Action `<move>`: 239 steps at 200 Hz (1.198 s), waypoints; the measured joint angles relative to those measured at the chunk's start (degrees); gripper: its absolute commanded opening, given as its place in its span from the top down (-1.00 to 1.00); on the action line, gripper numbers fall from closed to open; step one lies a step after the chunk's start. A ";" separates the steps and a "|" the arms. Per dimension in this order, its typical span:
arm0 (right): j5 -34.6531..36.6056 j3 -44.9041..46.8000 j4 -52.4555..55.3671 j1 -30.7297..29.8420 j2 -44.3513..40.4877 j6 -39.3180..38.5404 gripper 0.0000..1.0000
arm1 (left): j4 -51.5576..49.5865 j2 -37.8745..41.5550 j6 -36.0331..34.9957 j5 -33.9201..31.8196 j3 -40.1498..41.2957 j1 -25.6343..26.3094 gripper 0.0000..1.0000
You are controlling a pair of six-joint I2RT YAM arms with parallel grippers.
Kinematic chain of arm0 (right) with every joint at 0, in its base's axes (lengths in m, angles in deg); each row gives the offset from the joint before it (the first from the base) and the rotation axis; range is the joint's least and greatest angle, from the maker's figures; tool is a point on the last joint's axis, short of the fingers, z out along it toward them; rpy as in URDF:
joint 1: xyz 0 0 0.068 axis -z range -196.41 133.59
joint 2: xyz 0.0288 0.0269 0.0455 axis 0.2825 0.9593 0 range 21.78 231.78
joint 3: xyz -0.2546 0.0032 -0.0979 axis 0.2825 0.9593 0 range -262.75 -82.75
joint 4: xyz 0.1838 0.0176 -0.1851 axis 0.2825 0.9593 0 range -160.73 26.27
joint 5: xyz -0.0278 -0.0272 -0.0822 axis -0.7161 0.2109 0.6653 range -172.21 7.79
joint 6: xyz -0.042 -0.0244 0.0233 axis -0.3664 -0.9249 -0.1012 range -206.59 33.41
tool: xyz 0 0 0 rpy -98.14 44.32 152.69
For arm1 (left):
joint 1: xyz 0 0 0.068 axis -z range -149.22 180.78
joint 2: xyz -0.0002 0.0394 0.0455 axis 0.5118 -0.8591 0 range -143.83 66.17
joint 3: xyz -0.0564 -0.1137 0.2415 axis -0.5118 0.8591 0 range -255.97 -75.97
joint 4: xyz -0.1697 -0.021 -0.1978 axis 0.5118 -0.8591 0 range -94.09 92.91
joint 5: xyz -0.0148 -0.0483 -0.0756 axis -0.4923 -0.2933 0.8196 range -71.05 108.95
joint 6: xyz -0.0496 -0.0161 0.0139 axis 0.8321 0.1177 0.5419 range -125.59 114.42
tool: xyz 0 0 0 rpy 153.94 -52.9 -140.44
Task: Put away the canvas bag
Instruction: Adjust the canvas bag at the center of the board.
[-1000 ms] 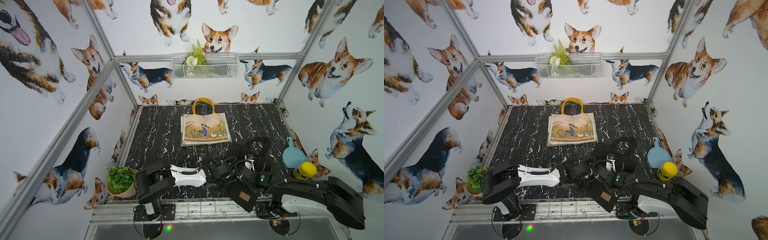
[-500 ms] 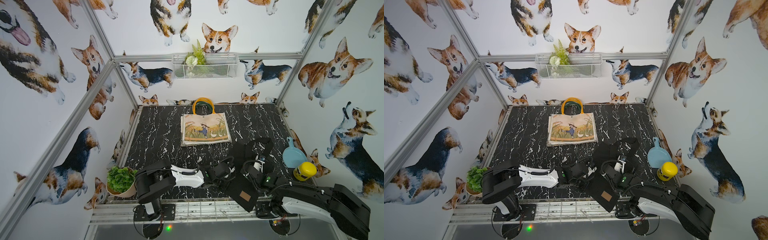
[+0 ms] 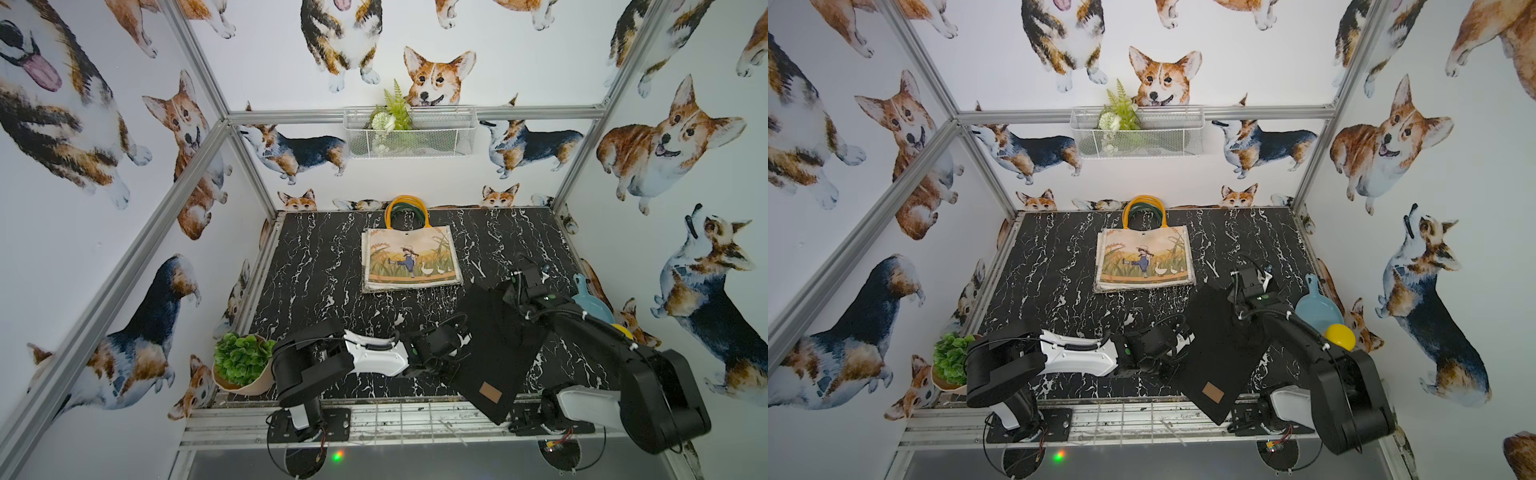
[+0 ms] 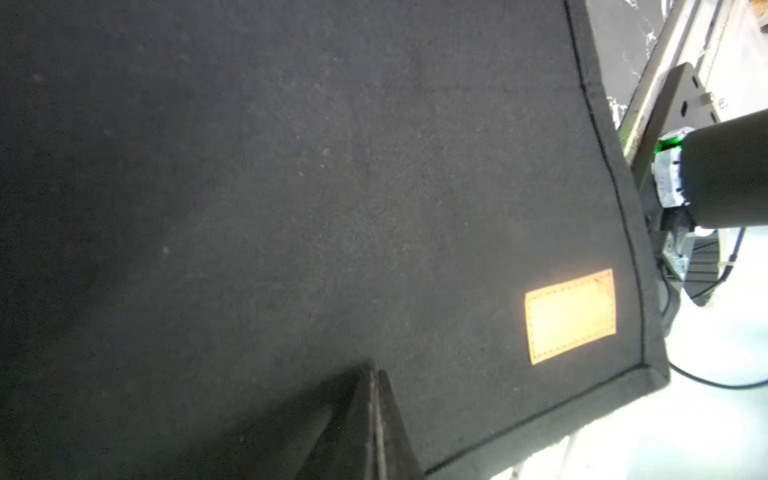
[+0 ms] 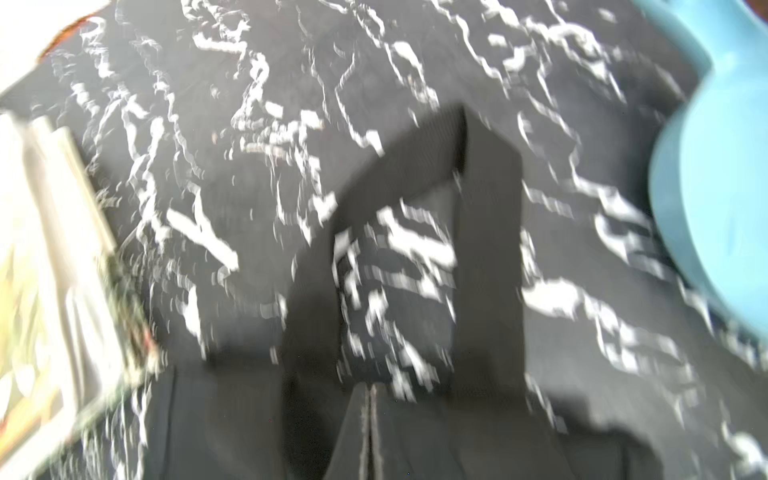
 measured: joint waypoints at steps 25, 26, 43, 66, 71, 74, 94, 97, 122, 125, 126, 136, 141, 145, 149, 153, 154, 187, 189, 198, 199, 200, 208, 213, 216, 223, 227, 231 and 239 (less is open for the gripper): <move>-6.64 -6.54 0.98 0.92 4.31 -5.40 1.00 | -0.37 -0.02 0.02 -0.02 -0.28 0.00 1.00; -6.86 -6.49 0.96 0.92 4.24 -5.51 1.00 | -0.37 -0.02 0.02 -0.04 -0.28 0.00 1.00; -11.30 -2.84 1.46 1.16 -1.46 -7.72 0.96 | -0.42 0.13 0.02 -0.04 -0.61 0.00 1.00; -14.93 0.55 5.75 1.27 -11.85 -8.15 0.22 | -0.85 0.26 0.02 -0.04 -1.01 0.00 1.00; -16.74 0.94 7.32 1.25 -14.45 -9.03 0.14 | -1.03 0.26 0.02 -0.04 -1.09 0.00 1.00; -17.79 1.16 7.98 1.25 -15.63 -9.51 0.13 | -1.09 0.26 0.02 -0.04 -1.14 0.00 1.00; -26.27 4.24 11.56 0.50 -23.61 -13.46 0.17 | -1.75 0.11 0.02 -0.02 -1.57 0.00 1.00; -27.12 4.83 12.07 0.04 -24.70 -13.79 0.19 | -1.90 0.09 0.00 0.00 -1.66 0.00 1.00; -29.79 6.80 15.89 -8.13 -29.57 -14.47 0.17 | -3.61 -0.26 -0.09 0.11 -2.73 0.00 1.00; -29.79 6.64 16.24 -9.11 -29.44 -14.43 0.15 | -3.72 -0.26 -0.09 0.13 -2.80 0.00 1.00; -29.81 6.56 16.33 -9.49 -29.33 -14.38 0.15 | -3.78 -0.26 -0.11 0.13 -2.82 0.00 1.00; -28.89 5.90 17.31 -11.82 -27.89 -14.01 0.13 | -3.89 -0.15 -0.28 0.11 -2.86 0.00 1.00; -27.65 5.66 17.75 -12.68 -27.02 -13.92 0.11 | -4.02 -0.07 -0.28 0.07 -2.86 0.00 1.00; -26.36 5.49 18.27 -13.53 -25.99 -13.84 0.10 | -4.13 -0.02 -0.28 -0.02 -2.86 0.02 1.00; -25.66 5.42 18.64 -14.05 -25.22 -13.68 0.09 | -4.22 0.04 -0.28 -0.02 -2.86 0.02 1.00; -24.30 5.35 19.47 -14.75 -24.22 -13.57 0.09 | -4.33 0.13 -0.28 -0.04 -2.86 0.04 1.00; -23.71 5.31 19.93 -14.97 -23.82 -13.49 0.09 | -4.44 0.17 -0.28 -0.04 -2.86 0.04 1.00; -15.82 5.44 23.47 -16.20 -20.39 -10.84 0.04 | -6.64 1.14 -0.28 -0.17 -2.80 0.04 1.00; -15.45 5.53 23.52 -16.20 -20.37 -10.67 0.04 | -6.73 1.18 -0.28 -0.20 -2.80 0.04 1.00; -13.86 6.14 23.63 -16.24 -20.41 -10.34 0.05 | -7.06 1.53 -0.28 -0.33 -2.64 0.04 1.00; -13.57 6.27 23.61 -16.26 -20.41 -10.25 0.05 | -7.06 1.53 -0.28 -0.33 -2.64 0.04 1.00; -13.25 6.45 23.58 -16.26 -20.44 -10.14 0.05 | -7.13 1.57 -0.28 -0.35 -2.62 0.04 1.00; -12.63 7.26 23.58 -16.41 -20.57 -9.49 0.08 | -7.65 1.95 -0.28 -0.52 -2.47 0.04 1.00; -12.07 7.85 23.61 -16.44 -20.61 -9.25 0.10 | -8.15 2.19 -0.28 -0.66 -2.45 0.04 1.00; -11.76 8.20 23.61 -16.46 -20.63 -9.18 0.11 | -8.31 2.27 -0.28 -0.70 -2.43 0.04 1.00; -11.23 9.03 23.47 -16.46 -20.57 -8.79 0.17 | -8.66 2.49 -0.28 -0.83 -2.36 0.04 1.00; -11.15 9.31 23.34 -16.46 -20.48 -8.63 0.20 | -8.70 2.54 -0.28 -0.87 -2.34 0.04 1.00; -11.04 9.57 23.12 -16.46 -20.35 -8.50 0.23 | -8.72 2.58 -0.28 -0.90 -2.29 0.04 1.00; -11.02 10.05 22.53 -16.44 -19.65 -8.22 0.26 | -8.83 2.62 -0.28 -0.92 -2.27 0.04 1.00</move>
